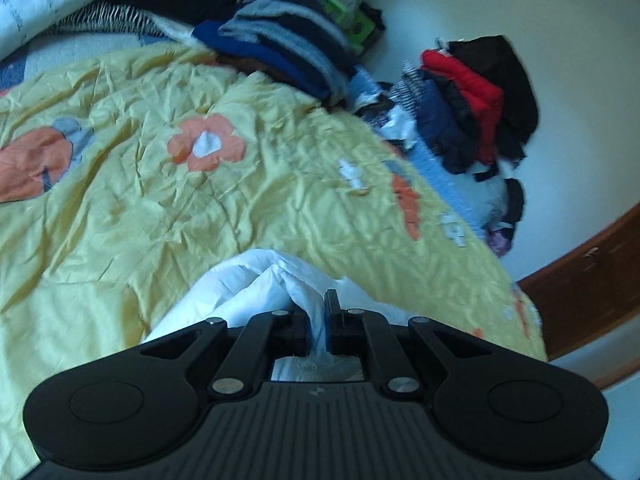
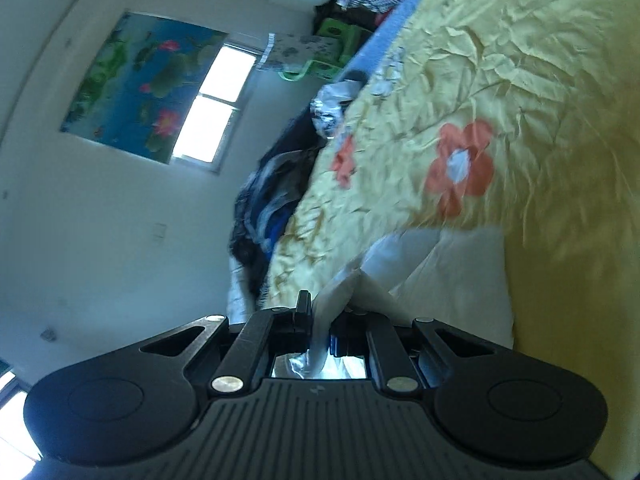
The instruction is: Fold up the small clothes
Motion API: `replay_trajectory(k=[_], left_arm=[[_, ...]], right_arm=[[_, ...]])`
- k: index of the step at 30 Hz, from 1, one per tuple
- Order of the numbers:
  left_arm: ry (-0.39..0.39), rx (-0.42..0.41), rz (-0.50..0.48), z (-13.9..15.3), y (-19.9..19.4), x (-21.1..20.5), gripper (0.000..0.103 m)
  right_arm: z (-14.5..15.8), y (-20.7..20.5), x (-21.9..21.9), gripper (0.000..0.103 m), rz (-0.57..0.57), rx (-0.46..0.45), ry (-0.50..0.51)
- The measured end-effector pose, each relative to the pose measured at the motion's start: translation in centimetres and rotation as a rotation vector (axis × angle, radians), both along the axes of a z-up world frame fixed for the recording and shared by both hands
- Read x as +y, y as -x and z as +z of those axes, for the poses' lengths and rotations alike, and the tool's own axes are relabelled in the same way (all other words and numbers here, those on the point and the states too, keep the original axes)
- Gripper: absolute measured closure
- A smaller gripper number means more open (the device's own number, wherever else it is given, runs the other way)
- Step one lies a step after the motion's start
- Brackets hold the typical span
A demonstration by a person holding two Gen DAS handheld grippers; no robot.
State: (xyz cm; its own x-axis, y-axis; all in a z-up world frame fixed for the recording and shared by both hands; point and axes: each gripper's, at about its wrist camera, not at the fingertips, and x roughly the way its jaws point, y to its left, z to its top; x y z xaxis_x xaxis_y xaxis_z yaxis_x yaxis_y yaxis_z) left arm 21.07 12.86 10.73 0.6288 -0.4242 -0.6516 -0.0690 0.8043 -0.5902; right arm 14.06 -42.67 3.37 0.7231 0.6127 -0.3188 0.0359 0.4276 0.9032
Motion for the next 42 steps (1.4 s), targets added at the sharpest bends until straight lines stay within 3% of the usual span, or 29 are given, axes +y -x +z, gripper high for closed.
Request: replay_trajectory(k=[8,16,22,24,27,28,29,30,31,34,36,39,42], left_arm=[[0.012,0.111,0.024,-5.2,-3.0,0.2,0.097],[0.022,0.154,0.036,-7.9,-4.4,0.2,0.097],[0.030,0.123,0.053,-9.0,-4.1,-0.2,0.097],[0.053,0.122,0.062,-8.5,-3.7,0.1,0.095],[0.076,0.094,0.083,-6.5,-2.4,0.8,0.078],[0.071,0.066,0.085,-5.5,-1.8,1.0,0.067],[0.063,0.031,0.090,-4.6,-1.1,1.2,0.050],[0.050,-0.007,0.100,-3.5,-0.3,1.4,0.041],[0.032,-0.049,0.121,-2.4,0.5,1.5,0.031],[-0.077,-0.177,0.148,0.3,2.7,0.5,0.031],[-0.213,-0.246,0.138,1.4,3.5,-1.6,0.031],[-0.406,-0.326,0.096,1.2,4.0,-5.7,0.031],[-0.571,-0.355,0.060,-0.5,3.0,-10.0,0.031]], right_arm=[[-5.9,-3.8,-0.2,0.092,-0.015,0.139,-0.049],[-7.8,-5.0,-0.2,0.090,-0.046,0.175,-0.098],[-9.0,-5.1,-0.1,0.090,-0.069,0.182,-0.159],[-9.0,-4.8,-0.5,0.085,-0.079,0.194,-0.205],[-7.2,-3.2,-1.1,0.045,-0.124,0.133,-0.236],[-6.1,-2.4,-1.3,0.028,-0.145,0.082,-0.229],[-5.3,-1.8,-1.5,0.021,-0.163,0.050,-0.213],[-4.2,-1.1,-1.7,0.021,-0.178,0.013,-0.189],[-3.4,-0.6,-1.9,0.022,-0.186,-0.008,-0.171],[-0.6,0.8,-1.6,0.022,-0.200,-0.059,-0.056],[1.5,0.9,0.3,0.022,-0.155,-0.094,0.092],[3.6,0.0,4.3,0.022,-0.075,-0.141,0.319],[4.4,-1.7,9.1,0.022,0.001,-0.194,0.510]])
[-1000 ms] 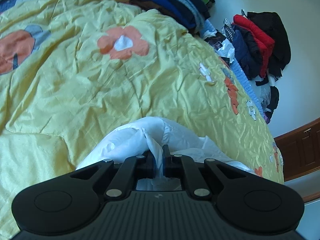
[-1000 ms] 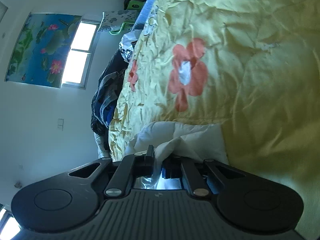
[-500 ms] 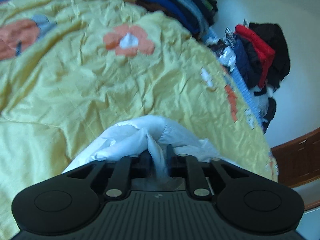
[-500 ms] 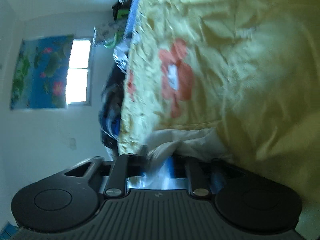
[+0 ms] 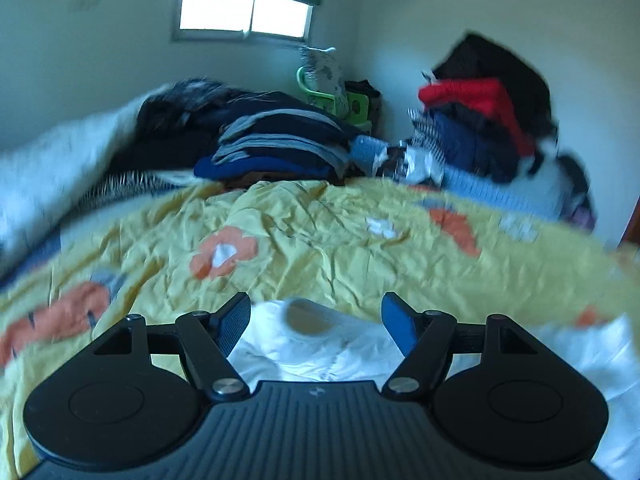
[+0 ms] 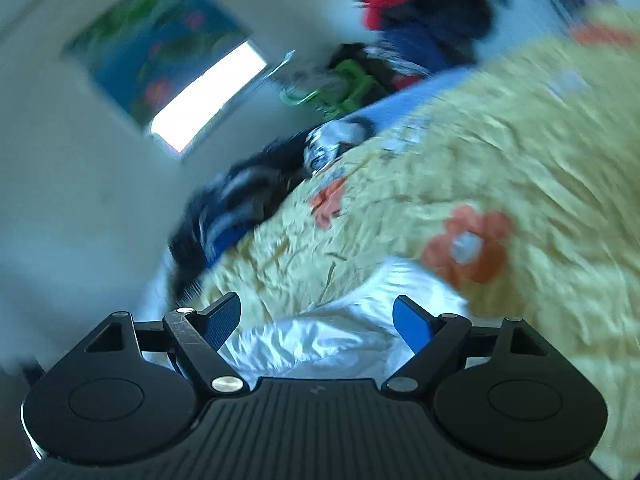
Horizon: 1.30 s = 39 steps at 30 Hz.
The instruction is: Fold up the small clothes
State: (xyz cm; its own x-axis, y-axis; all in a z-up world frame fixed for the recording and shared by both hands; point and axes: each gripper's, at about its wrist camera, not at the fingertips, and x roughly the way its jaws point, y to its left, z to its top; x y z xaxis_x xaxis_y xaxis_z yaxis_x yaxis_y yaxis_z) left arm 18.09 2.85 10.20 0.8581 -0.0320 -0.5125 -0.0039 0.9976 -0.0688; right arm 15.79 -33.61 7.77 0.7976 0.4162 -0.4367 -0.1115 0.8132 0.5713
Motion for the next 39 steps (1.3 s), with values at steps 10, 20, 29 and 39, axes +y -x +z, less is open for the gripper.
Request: replay_trajectory(k=[10,20,29,39], left_arm=[[-0.249,0.069,0.030,-6.1,-5.5,-5.5,0.031],[-0.150,0.117,0.033,-8.7,-6.9,-4.0,0.030],[-0.126,0.113,0.035,-9.0,-7.3,-3.7,0.030],[0.049,-0.074,0.121,-2.2,3.2,1.2,0.021]], right_arm=[[-5.9,-5.8,5.0,0.015,0.028,0.121,0.293],[-7.6,-5.1,6.2,0.009,0.065,0.033,0.372],[-7.9,-5.3,7.1,0.004,0.059,0.023,0.425],[-1.5,4.1,1.5,0.005,-0.074,-0.087,0.176]])
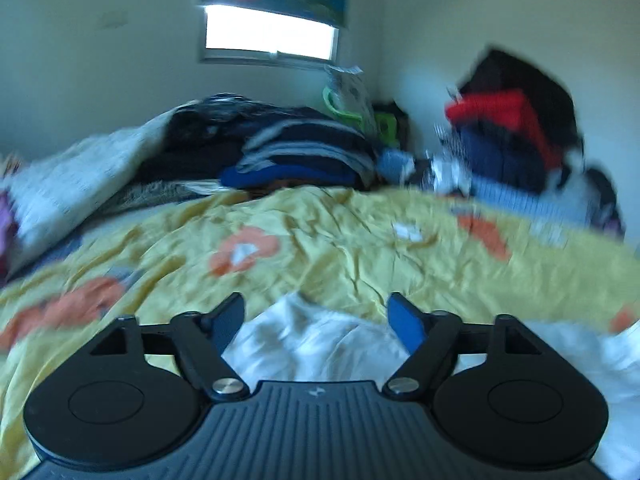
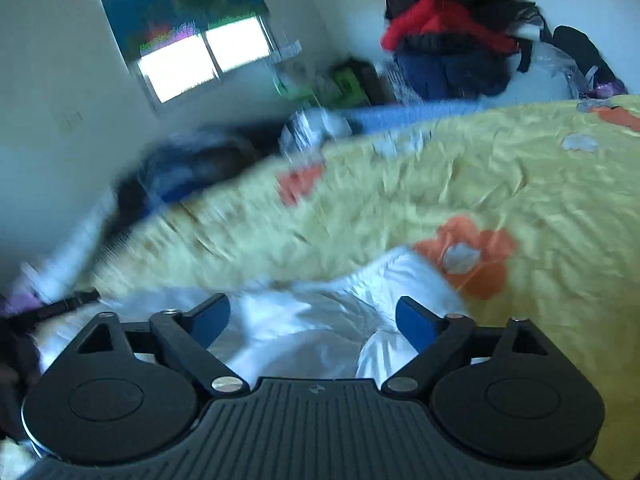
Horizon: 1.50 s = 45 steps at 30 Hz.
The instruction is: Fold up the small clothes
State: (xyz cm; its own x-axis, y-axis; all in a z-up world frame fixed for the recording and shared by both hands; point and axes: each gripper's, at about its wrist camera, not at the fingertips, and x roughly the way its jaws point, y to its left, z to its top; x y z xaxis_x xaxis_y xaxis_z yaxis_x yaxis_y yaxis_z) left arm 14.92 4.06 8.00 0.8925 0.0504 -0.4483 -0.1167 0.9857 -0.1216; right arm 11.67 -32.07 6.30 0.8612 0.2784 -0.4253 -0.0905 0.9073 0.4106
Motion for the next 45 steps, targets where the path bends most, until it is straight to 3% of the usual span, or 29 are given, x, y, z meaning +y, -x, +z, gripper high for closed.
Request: replay_trajectory(k=[3,6,8,10,14,18,25,27,28,33,36,39,42,45], left_arm=[[0.072,0.060,0.003,-0.3,4.1,1.4,0.020],[0.000,0.082,-0.038,-1.6,7.8,0.5,0.020],[-0.118,0.088,-0.094,-2.7,9.3,-1.0,0.020],[-0.222,0.120,-0.130,-4.0,9.7,-2.1,0.020],[-0.283,0.133,-0.135,-5.8,9.4,-2.7,0.020],[-0.243,0.166,-0.138,-6.1,8.7,-2.5,0.020],[-0.208,0.183,-0.140,-6.4,8.6,-2.1,0.019],[-0.207,0.197,-0.127,-6.1,8.6,-2.2,0.019],[-0.205,0.203,-0.122,-5.8,8.7,-2.2,0.019],[-0.176,0.215,-0.098,-5.0,9.4,-2.1,0.019],[-0.145,0.210,-0.088,-3.8,10.1,-2.3,0.019],[-0.094,0.144,-0.080,-1.9,11.8,-3.2,0.019],[-0.064,0.076,-0.167,-0.5,13.5,-5.6,0.019],[-0.119,0.042,-0.291,-0.6,14.5,-9.1,0.019]], right_arm=[[0.0,4.3,-1.3,0.003,-0.011,0.029,-0.118],[-1.5,7.7,-1.1,0.004,-0.003,0.087,-0.185],[-2.4,9.2,0.3,0.005,0.030,0.107,-0.131],[-3.3,9.9,1.9,0.005,0.056,0.131,-0.010],[-5.1,10.0,3.7,0.006,0.117,0.144,0.169],[-6.1,10.0,5.0,0.004,0.158,0.136,0.289],[-5.8,9.8,5.5,0.004,0.178,0.164,0.331],[-4.2,9.1,5.3,0.006,0.162,0.198,0.319],[-2.9,8.9,5.1,0.013,0.143,0.185,0.287],[3.2,7.1,6.2,0.004,0.186,0.026,0.167],[4.9,4.8,8.6,0.004,0.249,-0.015,0.166],[5.5,2.2,11.1,0.004,0.306,-0.026,0.199],[4.7,-1.0,13.1,0.004,0.340,0.015,0.208],[3.4,-3.8,14.4,0.010,0.370,0.090,0.161]])
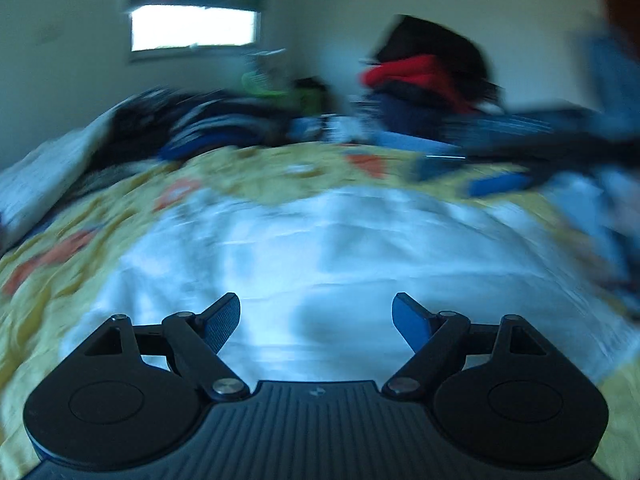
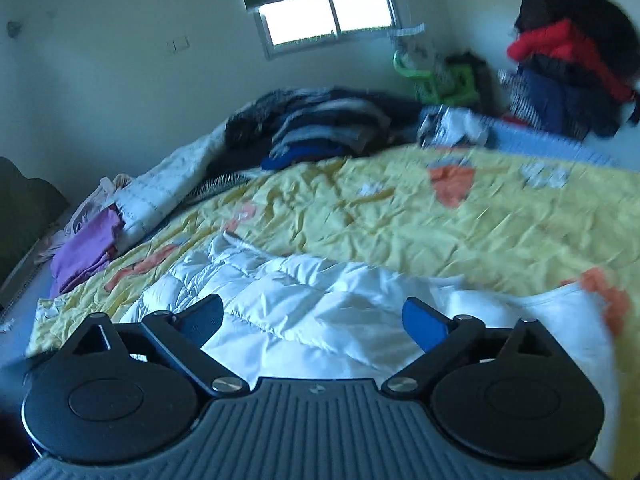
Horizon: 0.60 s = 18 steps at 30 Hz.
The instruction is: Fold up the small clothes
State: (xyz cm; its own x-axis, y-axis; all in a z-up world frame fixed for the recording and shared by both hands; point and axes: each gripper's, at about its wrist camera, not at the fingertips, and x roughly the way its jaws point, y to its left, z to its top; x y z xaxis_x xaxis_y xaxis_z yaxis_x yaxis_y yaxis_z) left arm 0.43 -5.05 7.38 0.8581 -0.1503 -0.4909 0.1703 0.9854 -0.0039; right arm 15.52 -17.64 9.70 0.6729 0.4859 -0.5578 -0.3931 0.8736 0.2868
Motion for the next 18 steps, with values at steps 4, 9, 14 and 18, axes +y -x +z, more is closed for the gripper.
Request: replay_trajectory(k=[4,9,14,18], left_arm=[[-0.034,0.043,-0.108,-1.9,0.0,-3.0,0.019],[-0.024,0.119,-0.118,-4.3,-1.0,-3.4,0.018],[0.027,0.175,-0.112,-5.3,-2.1,-2.7,0.018],[0.049,0.191,-0.113,-5.9,-2.9,-2.2,0.016]], right_arm=[[-2.0,-2.1,2.2,0.014,0.049,0.062,0.034],[-5.2,-4.7,3.7,0.010,0.052,0.098,0.141],[-8.3,-6.8,3.7,0.003,0.051,0.167,0.161],[-9.3,-7.0,4.7,0.004,0.059,0.138,0.209]])
